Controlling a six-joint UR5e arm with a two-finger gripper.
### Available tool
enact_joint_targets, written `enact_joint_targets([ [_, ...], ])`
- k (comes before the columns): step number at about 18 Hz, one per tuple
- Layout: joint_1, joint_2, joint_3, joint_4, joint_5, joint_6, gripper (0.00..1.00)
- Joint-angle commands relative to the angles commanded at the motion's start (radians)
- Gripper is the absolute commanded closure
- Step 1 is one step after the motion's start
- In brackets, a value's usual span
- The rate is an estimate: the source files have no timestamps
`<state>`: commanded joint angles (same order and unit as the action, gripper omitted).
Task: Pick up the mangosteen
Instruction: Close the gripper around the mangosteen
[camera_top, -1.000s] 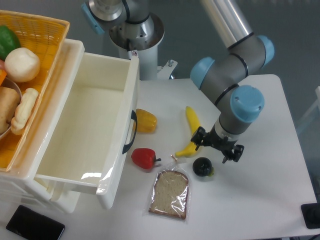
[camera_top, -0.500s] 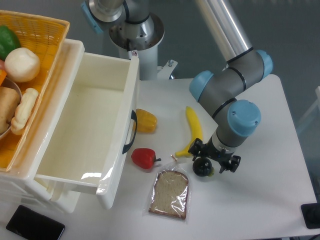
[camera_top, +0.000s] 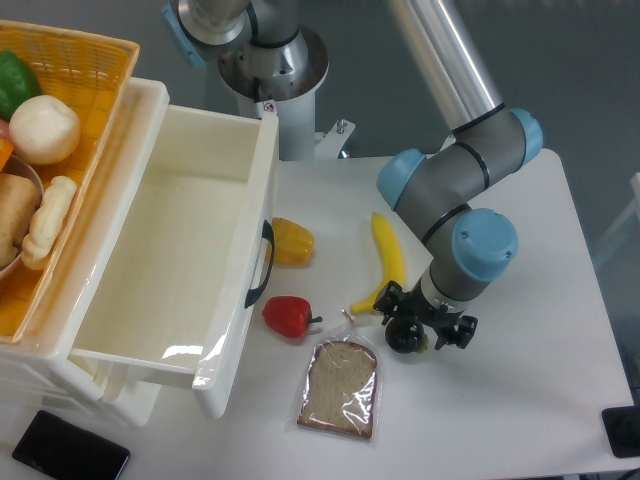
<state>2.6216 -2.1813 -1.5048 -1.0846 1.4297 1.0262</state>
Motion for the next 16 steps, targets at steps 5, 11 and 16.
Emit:
enact_joint_targets([
  [5, -0.008, -0.008, 0.002, 0.0, 0.002, 0.0, 0.16],
  [11, -0.008, -0.006, 0.006, 0.0, 0.003, 0.003, 0.44],
  [16, -0.006, -0.002, 0.008, 0.0, 0.003, 0.006, 0.66],
])
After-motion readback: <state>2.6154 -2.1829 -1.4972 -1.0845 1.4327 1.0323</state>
